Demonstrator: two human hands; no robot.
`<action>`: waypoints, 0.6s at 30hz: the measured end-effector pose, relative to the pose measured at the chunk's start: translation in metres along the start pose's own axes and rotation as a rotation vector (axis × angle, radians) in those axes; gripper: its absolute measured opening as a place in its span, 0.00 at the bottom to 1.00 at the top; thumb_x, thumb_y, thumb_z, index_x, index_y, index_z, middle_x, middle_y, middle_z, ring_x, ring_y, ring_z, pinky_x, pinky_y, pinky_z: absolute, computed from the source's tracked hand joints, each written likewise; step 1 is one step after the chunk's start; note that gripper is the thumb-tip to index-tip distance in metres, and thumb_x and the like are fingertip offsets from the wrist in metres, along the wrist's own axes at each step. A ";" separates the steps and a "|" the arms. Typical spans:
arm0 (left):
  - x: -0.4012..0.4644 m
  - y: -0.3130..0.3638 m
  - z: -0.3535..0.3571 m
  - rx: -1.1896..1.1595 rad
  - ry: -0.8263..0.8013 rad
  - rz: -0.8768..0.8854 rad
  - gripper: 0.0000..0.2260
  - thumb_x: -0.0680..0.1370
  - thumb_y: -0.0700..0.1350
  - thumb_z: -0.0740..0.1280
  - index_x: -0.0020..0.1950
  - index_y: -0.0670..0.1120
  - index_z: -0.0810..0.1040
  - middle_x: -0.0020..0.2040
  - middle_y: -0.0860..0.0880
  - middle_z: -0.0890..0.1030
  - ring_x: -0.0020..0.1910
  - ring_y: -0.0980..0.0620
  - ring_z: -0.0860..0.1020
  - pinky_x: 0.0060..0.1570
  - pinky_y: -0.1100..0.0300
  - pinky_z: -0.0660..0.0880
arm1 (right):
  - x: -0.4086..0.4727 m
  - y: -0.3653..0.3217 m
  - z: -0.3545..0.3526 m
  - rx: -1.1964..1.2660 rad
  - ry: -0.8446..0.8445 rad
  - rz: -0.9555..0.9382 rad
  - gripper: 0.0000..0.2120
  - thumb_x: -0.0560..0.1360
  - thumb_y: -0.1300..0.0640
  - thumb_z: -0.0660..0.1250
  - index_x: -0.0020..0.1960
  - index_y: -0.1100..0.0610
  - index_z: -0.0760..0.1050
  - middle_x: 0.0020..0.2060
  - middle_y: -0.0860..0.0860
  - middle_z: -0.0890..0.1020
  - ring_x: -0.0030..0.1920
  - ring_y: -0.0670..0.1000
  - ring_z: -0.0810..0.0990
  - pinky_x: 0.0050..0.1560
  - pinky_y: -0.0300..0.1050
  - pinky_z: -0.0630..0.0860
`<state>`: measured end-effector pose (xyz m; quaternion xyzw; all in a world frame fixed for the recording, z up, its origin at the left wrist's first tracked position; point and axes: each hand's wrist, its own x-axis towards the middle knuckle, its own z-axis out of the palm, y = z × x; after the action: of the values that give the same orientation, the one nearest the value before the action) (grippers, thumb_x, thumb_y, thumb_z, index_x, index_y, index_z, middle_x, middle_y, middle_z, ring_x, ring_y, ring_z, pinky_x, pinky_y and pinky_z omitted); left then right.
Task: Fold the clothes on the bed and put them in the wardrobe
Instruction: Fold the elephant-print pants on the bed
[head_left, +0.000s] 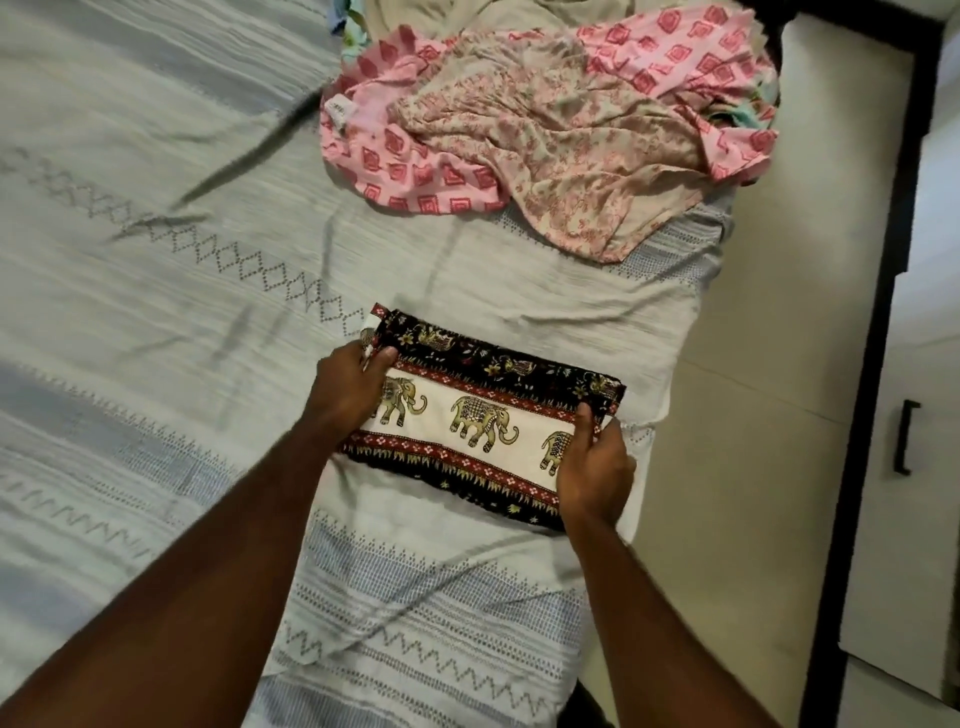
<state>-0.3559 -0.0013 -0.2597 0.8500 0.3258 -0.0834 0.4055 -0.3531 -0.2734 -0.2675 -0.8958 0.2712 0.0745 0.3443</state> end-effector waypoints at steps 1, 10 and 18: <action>-0.010 -0.011 -0.006 -0.045 0.012 -0.022 0.17 0.82 0.52 0.65 0.61 0.41 0.80 0.54 0.39 0.84 0.55 0.40 0.81 0.55 0.51 0.77 | -0.002 -0.003 0.000 0.017 -0.043 -0.061 0.34 0.79 0.31 0.52 0.62 0.59 0.75 0.40 0.55 0.83 0.41 0.56 0.82 0.42 0.49 0.77; -0.068 -0.068 -0.105 -0.613 0.233 -0.206 0.08 0.85 0.48 0.61 0.63 0.51 0.73 0.54 0.44 0.83 0.49 0.44 0.84 0.47 0.42 0.82 | -0.021 -0.126 0.015 0.217 -0.511 -0.523 0.13 0.79 0.40 0.66 0.55 0.49 0.78 0.42 0.50 0.86 0.40 0.49 0.86 0.42 0.56 0.84; -0.063 -0.095 -0.180 -0.919 0.486 -0.300 0.06 0.85 0.46 0.61 0.61 0.49 0.71 0.53 0.44 0.83 0.46 0.46 0.85 0.40 0.46 0.83 | -0.040 -0.247 0.101 0.241 -0.847 -0.737 0.07 0.82 0.45 0.64 0.54 0.46 0.77 0.45 0.48 0.86 0.45 0.52 0.87 0.47 0.62 0.84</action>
<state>-0.4855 0.1456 -0.1766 0.5239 0.5309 0.2101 0.6321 -0.2490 -0.0376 -0.1885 -0.7776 -0.2140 0.2706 0.5257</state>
